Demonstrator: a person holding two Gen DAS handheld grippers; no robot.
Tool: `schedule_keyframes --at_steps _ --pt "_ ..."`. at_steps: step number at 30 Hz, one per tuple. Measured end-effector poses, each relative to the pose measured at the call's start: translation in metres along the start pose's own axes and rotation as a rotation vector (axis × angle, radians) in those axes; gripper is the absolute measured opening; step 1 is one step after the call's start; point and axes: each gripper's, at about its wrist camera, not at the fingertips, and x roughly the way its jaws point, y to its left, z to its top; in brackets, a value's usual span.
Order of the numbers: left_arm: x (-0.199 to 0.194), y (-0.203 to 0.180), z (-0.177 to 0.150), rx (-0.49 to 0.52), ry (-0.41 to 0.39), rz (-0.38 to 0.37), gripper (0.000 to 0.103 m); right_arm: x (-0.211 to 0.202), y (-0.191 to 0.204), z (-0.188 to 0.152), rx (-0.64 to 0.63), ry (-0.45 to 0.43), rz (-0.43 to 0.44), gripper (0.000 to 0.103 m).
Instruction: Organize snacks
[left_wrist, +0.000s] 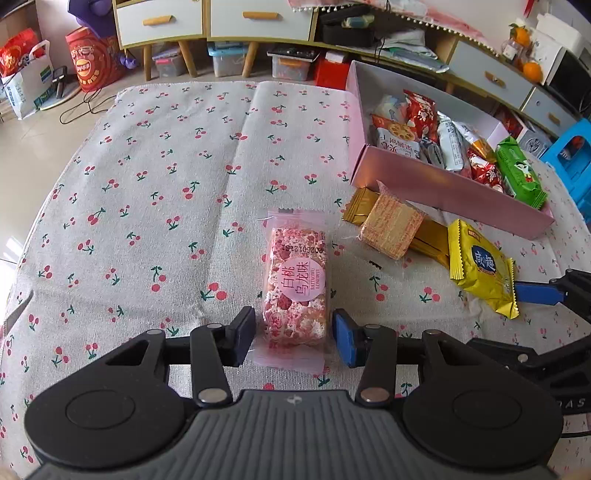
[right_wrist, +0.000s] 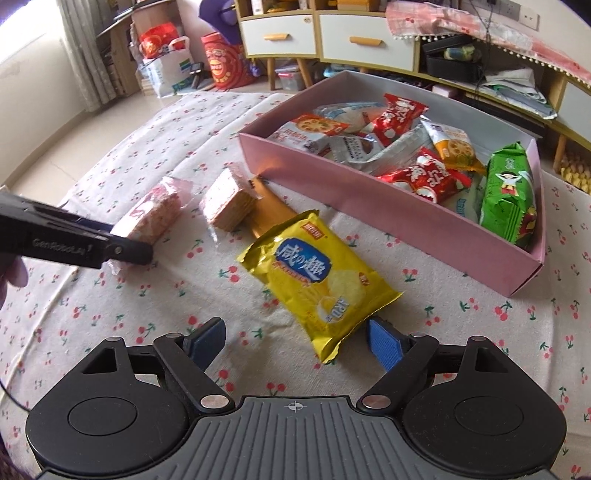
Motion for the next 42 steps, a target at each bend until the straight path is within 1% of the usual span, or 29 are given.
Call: schedule_keyframes --at_steps 3,9,19,22,23,24,25,27,29,31,35,42 --pt "0.000 -0.001 0.000 0.002 0.000 0.005 0.043 -0.001 0.004 0.000 -0.040 -0.008 -0.035 0.085" --pt "0.000 -0.003 -0.001 0.006 -0.006 0.013 0.043 0.007 -0.006 0.003 -0.027 -0.023 -0.104 0.085" --pt "0.001 -0.005 -0.001 0.015 -0.012 0.025 0.043 0.015 -0.013 0.008 0.003 -0.094 -0.146 0.086" --pt "0.001 -0.005 -0.001 0.015 -0.012 0.026 0.043 0.015 -0.012 0.008 0.012 -0.105 -0.141 0.083" --pt "0.001 -0.005 -0.001 0.016 -0.012 0.027 0.043 0.015 -0.012 0.009 0.017 -0.107 -0.131 0.077" --pt "0.002 -0.005 -0.001 0.017 -0.013 0.029 0.043 0.015 -0.011 0.010 0.022 -0.107 -0.125 0.073" --pt "0.002 -0.005 -0.001 0.019 -0.013 0.031 0.043 0.014 -0.009 0.011 0.023 -0.104 -0.128 0.071" --pt "0.001 -0.004 0.000 0.011 -0.016 0.030 0.040 0.013 -0.005 0.013 0.012 -0.103 -0.135 0.064" --pt "0.000 -0.002 0.000 -0.008 -0.018 0.023 0.038 0.013 0.000 0.014 0.005 -0.098 -0.145 0.060" --pt "-0.002 0.000 0.001 -0.029 -0.016 0.010 0.035 0.011 0.003 0.016 0.014 -0.085 -0.140 0.060" --pt "-0.011 0.006 0.004 -0.085 -0.021 -0.042 0.033 0.004 0.004 0.018 0.049 -0.065 -0.106 0.059" --pt "-0.022 0.002 0.007 -0.085 -0.055 -0.067 0.032 -0.010 -0.004 0.020 0.150 -0.046 -0.068 0.058"
